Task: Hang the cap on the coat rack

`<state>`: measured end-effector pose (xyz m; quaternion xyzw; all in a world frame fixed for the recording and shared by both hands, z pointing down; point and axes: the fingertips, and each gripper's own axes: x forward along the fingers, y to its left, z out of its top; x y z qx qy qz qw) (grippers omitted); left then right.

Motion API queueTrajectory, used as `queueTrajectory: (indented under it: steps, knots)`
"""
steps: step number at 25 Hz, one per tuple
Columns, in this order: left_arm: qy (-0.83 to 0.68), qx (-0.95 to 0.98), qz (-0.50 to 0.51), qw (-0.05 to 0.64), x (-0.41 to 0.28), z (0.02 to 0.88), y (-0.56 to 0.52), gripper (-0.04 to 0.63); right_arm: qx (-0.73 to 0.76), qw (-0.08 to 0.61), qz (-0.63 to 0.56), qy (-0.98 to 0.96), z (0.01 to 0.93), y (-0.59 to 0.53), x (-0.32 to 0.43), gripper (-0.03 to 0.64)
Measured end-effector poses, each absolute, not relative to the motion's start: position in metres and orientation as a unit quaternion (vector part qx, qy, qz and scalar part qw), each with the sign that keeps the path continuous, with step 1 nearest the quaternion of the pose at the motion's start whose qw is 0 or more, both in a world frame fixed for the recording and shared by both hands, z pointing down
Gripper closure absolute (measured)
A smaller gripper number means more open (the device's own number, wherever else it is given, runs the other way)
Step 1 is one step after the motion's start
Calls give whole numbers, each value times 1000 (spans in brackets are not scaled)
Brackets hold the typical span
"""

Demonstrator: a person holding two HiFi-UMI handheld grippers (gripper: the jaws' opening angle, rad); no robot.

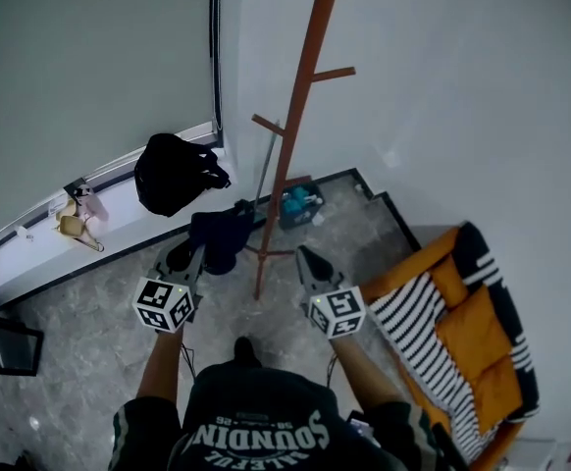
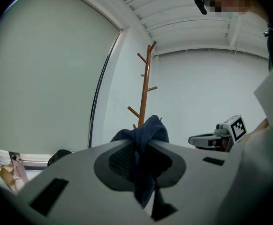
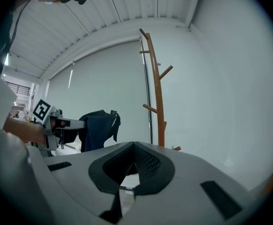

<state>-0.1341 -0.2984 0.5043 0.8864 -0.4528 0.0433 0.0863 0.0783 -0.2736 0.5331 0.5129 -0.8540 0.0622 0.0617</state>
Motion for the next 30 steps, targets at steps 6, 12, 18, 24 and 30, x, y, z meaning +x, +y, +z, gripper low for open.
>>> queueTrajectory:
  steps: [6,12,18,24,30]
  knots:
    - [-443,891,38,85,-127,495,-345,552,520,67,64,-849,530,-308,85,618]
    - [-454,886,44,84,-117,495,-373,553,516,68,63,-851,528,-339,105,618]
    - [-458,882,55,93,-113,505,-377,553,520,51,74,-849,536,-360,121,618]
    - [-473,875,49,94,-121,503,-390,553,504,55,74,-859,533,-379,110,618]
    - [-491,865,40,91,-139,496,-395,552,488,57,73,-868,534,-389,98,618]
